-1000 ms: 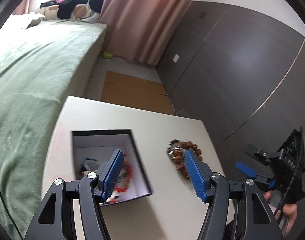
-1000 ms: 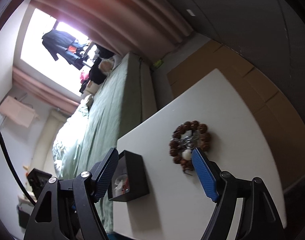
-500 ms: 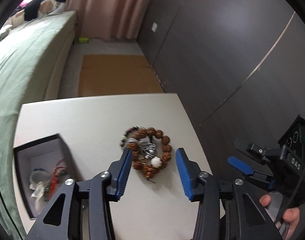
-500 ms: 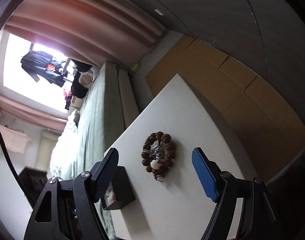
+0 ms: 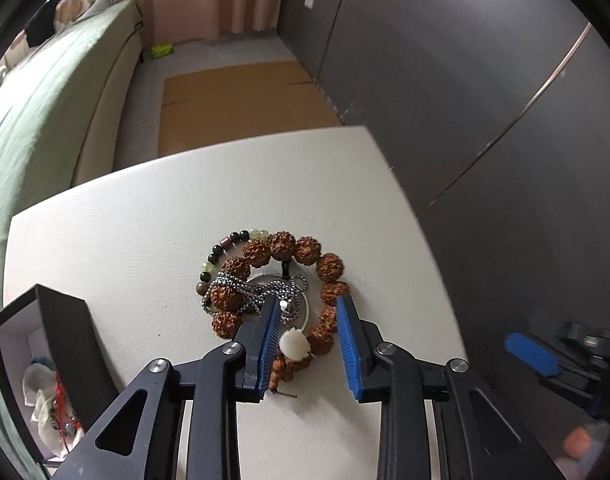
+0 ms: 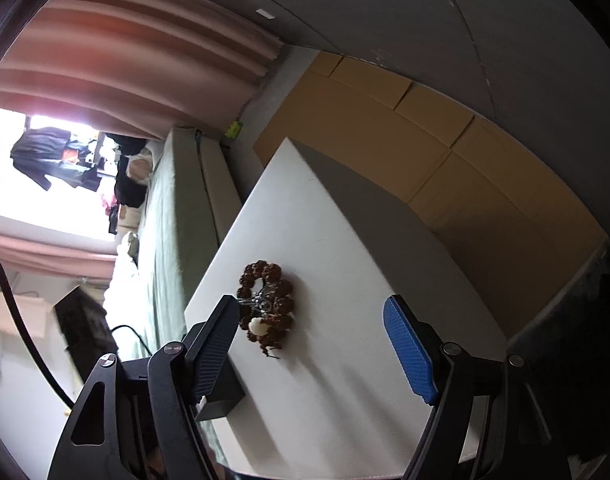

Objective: Organize jewelry
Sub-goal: 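Close the left gripper on the silver skull pendant inside the brown bracelet, then lift the silver pendant with the left gripper, pulling its chain out of the bracelets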

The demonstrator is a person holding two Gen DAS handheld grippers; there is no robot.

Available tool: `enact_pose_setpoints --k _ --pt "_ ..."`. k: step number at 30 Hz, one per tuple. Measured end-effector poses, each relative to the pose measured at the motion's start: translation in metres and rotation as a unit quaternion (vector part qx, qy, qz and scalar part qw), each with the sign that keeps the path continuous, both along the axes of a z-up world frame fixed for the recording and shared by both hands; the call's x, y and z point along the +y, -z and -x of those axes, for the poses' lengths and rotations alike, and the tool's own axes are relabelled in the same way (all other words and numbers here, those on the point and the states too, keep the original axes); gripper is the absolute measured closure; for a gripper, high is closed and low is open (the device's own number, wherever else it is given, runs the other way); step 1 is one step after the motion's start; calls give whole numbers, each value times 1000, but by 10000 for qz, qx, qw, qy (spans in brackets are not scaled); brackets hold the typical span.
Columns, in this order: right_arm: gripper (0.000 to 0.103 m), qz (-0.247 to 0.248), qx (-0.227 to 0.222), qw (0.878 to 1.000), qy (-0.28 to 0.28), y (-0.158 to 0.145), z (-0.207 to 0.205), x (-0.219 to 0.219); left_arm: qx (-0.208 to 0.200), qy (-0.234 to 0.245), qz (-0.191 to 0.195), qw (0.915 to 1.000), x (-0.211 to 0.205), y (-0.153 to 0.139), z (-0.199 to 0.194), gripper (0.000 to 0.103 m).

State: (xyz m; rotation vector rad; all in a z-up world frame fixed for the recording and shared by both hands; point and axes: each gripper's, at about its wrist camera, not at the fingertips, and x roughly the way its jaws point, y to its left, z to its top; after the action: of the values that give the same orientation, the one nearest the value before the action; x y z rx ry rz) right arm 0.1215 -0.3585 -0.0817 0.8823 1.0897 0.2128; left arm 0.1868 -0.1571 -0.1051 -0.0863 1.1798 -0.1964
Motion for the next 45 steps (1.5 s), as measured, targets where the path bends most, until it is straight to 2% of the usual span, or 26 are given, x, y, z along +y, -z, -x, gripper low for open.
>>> enact_pose_setpoints --k 6,15,16,17,19,21,32,37,45 --pt "27 -124 19 9999 0 1 -2 -2 146 -140 -398 9990 0 20 -11 73" --pt "27 -199 144 9996 -133 10 -8 4 56 -82 -619 9980 4 28 -14 73" --pt "27 -201 160 9996 -154 11 -9 5 72 -86 -608 9981 5 29 -14 76" --pt "27 -207 178 9995 -176 12 -10 6 79 -120 -607 9981 7 29 -14 83" --pt "27 -211 194 9994 -210 14 -10 8 129 -179 -464 9987 11 28 -15 87" --pt "27 -220 188 9993 -240 14 -12 10 51 -224 -243 9994 18 19 -10 87" --pt "27 -213 142 9986 -465 18 -20 25 -619 -208 32 9979 47 -53 23 88" --pt "43 -247 28 9973 -698 22 -28 45 -734 -206 183 9969 66 -83 40 88" --pt "45 -217 -27 9956 -913 29 -40 70 -745 -7 342 9966 73 -105 58 88"
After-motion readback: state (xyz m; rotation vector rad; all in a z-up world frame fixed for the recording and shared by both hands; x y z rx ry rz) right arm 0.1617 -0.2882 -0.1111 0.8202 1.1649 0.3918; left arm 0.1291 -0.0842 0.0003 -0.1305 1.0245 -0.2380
